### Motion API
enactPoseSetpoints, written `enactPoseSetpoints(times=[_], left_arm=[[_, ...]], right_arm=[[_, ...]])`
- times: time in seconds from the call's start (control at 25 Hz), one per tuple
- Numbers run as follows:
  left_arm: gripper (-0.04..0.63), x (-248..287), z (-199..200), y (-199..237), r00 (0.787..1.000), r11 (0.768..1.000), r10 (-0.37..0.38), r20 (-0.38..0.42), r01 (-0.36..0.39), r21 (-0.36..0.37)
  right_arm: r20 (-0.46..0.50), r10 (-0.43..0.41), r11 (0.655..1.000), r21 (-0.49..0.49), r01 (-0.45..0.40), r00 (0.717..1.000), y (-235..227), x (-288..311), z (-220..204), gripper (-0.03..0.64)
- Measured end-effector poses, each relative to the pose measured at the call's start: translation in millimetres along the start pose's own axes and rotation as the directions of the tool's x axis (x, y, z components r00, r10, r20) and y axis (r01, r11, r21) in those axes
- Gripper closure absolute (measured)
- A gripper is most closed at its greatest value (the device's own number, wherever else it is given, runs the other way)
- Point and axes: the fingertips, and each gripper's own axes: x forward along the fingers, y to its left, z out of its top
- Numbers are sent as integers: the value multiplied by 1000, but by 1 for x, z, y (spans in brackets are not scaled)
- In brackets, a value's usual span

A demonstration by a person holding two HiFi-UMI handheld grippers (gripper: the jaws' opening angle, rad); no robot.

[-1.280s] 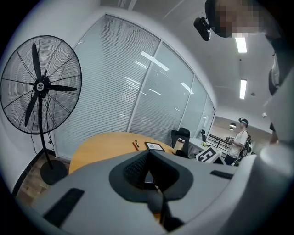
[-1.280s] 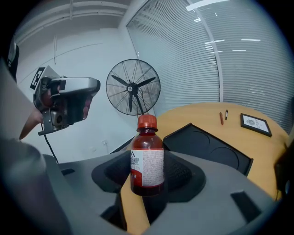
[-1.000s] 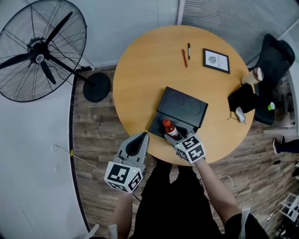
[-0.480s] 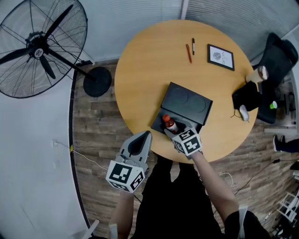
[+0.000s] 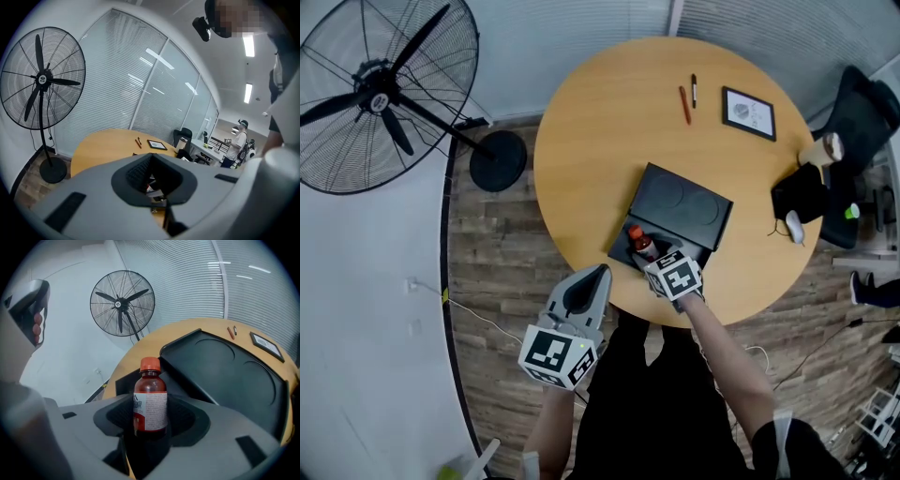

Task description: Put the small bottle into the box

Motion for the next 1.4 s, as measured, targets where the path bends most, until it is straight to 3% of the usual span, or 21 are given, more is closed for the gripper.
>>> enactPoseSetpoints(times=[0.64,1.12,1.4], left_arm=[[600,-9,1,-1,1000,1000,13,-5,-13,16],[600,-9,1,4,1000,999,27,-10,-27,19],[600,-8,4,2,999,999,37,1,-37,15]], right_arm=[[-89,-3,1000,27,6,996,-3,21,-9,387],[-89,8,997,74,-1,996,-5,26,-6,387],[-103,4,999,51,1,995,-5,24,-8,383]])
